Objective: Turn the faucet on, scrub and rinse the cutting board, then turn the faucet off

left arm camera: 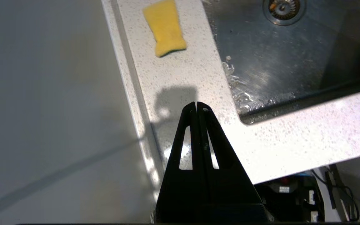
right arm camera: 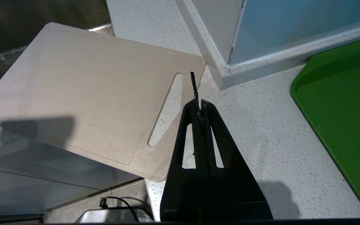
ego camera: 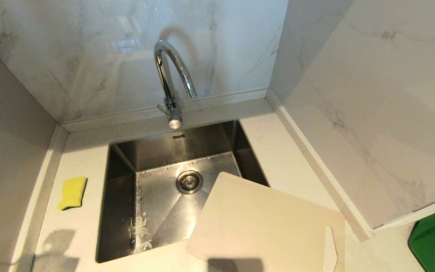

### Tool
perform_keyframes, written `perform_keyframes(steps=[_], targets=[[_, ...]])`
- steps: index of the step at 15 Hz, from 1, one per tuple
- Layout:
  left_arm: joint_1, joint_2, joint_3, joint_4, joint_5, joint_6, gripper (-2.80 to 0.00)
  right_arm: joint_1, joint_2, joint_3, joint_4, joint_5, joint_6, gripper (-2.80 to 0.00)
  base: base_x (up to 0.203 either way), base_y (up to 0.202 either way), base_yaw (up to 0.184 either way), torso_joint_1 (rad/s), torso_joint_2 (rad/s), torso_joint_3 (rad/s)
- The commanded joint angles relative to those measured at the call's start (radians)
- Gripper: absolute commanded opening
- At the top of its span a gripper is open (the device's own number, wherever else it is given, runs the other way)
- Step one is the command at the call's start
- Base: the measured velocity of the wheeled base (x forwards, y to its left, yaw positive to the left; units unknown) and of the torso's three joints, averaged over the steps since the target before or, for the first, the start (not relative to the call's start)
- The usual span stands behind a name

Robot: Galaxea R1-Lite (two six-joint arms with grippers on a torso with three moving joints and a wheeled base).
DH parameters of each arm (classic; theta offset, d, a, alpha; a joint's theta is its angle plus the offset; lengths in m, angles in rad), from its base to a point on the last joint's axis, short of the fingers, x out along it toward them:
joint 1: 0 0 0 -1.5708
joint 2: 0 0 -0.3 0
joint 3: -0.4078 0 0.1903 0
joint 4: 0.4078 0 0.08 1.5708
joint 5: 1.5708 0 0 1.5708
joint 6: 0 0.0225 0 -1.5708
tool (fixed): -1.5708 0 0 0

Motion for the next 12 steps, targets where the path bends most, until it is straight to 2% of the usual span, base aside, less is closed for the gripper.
perform_keyframes(steps=[1,6,9,12], targets=[[0.0,-0.222,0.128,-0.018,-0.009,0.014,-2.8,0.0,0.0,0.0,-0.001,-0.001,0.0,-2.8,0.0,0.0,0.0,0.0,0.0,0.0],[0.0,-0.509,0.369,-0.037,-0.017,0.029,-2.8,0.0,0.0,0.0,-0.001,-0.001,0.0,-2.8,0.0,0.0,0.0,0.0,0.0,0.0],[-0.001,-0.518,0.489,-0.113,-0.014,-0.001,-2.8,0.0,0.0,0.0,-0.001,0.0,0.0,-2.8,0.0,0.0,0.0,0.0,0.0,0.0],[-0.002,-0.523,0.493,-0.119,-0.013,-0.025,-2.8,0.0,0.0,0.0,-0.001,0.0,0.0,-2.8,0.0,0.0,0.0,0.0,0.0,0.0]])
